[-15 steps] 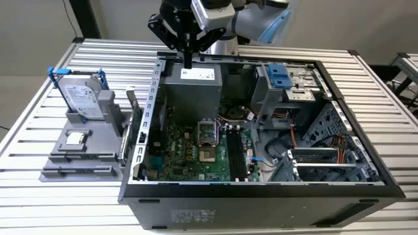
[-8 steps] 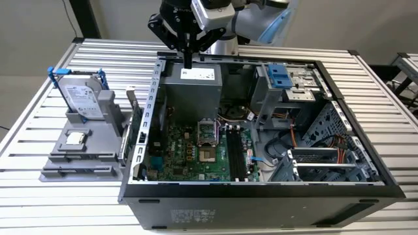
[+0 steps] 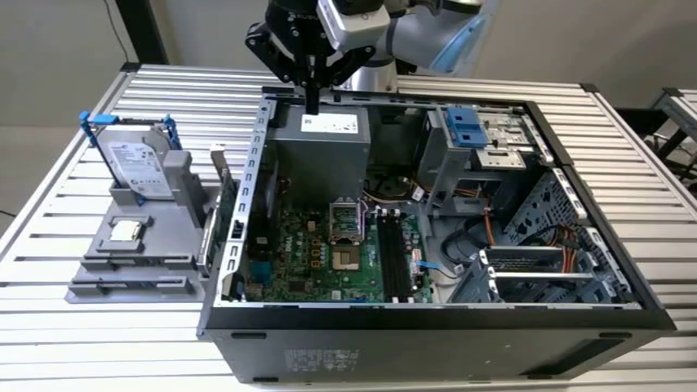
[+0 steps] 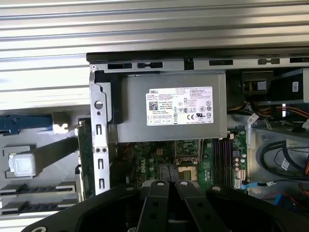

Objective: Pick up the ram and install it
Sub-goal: 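Reach for the ram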

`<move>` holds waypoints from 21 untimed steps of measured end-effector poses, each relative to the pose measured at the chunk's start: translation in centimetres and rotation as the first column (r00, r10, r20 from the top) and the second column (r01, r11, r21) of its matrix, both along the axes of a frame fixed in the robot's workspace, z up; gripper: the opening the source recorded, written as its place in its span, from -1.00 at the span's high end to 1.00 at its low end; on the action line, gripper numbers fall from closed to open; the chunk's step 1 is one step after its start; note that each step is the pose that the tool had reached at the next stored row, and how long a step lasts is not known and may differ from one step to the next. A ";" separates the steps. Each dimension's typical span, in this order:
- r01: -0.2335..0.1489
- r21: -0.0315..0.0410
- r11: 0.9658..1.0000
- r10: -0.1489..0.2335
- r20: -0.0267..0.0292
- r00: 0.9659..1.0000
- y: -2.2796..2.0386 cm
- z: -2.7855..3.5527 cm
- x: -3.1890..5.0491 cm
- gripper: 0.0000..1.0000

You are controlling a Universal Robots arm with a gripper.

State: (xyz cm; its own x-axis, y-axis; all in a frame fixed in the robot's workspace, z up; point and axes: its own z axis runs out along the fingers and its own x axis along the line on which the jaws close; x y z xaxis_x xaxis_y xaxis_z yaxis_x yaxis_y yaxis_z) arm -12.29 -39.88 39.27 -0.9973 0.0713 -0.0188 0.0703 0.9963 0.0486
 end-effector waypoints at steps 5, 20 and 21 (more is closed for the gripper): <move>-0.001 0.000 1.000 0.001 0.000 1.000 0.00 -0.01 -0.92 1.00; -0.008 0.000 1.000 0.008 0.000 1.000 0.00 -0.01 -4.37 1.00; -0.009 0.000 1.000 0.009 0.000 1.000 0.00 -0.01 -4.64 1.00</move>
State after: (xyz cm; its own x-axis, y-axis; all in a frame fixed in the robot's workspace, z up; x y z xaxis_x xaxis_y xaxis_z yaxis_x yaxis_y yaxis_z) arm -16.93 -39.88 39.26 -0.9979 0.0623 -0.0190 0.0613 0.9969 0.0487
